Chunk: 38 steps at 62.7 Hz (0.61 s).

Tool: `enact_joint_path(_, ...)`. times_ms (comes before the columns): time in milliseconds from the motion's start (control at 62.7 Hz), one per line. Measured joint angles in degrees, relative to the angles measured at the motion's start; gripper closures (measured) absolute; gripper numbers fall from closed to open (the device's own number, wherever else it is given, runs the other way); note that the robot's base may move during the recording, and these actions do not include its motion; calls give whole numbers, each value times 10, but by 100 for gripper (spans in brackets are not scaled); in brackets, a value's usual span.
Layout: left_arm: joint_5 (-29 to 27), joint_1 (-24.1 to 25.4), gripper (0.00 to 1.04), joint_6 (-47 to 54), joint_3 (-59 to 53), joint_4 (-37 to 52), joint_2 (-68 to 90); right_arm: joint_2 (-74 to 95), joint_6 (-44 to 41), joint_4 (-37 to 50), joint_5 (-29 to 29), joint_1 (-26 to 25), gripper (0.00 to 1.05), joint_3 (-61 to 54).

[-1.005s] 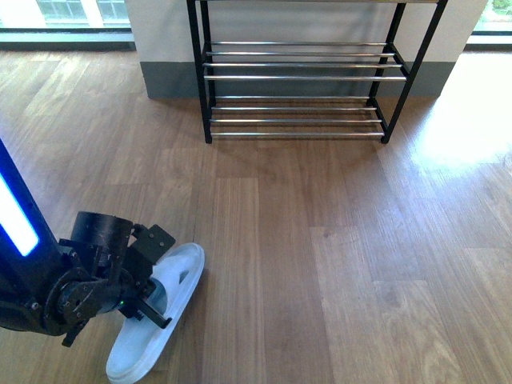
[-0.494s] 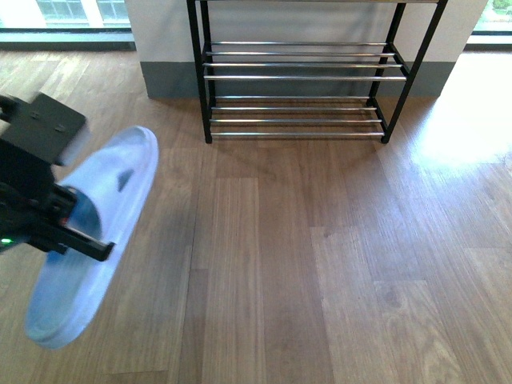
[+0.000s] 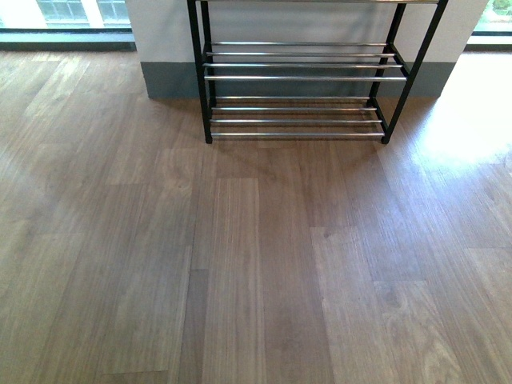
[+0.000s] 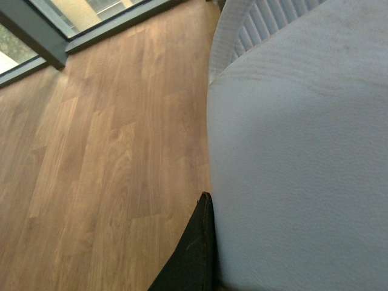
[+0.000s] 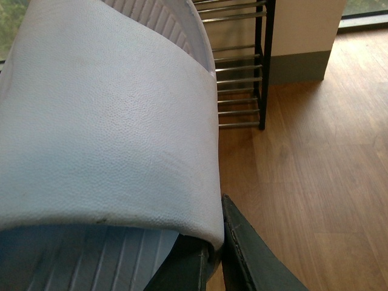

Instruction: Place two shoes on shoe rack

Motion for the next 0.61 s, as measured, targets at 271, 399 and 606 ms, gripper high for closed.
enact_joint_path(271, -6, 3, 103, -18, -5, -21, -63, 0, 0, 0, 0, 0, 103, 0)
enact_joint_path(399, -5, 3, 103, -19, -6, -21, -63, 0, 0, 0, 0, 0, 103, 0)
enact_joint_path(606, -5, 3, 103, -21, -6, -21, -63, 0, 0, 0, 0, 0, 103, 0)
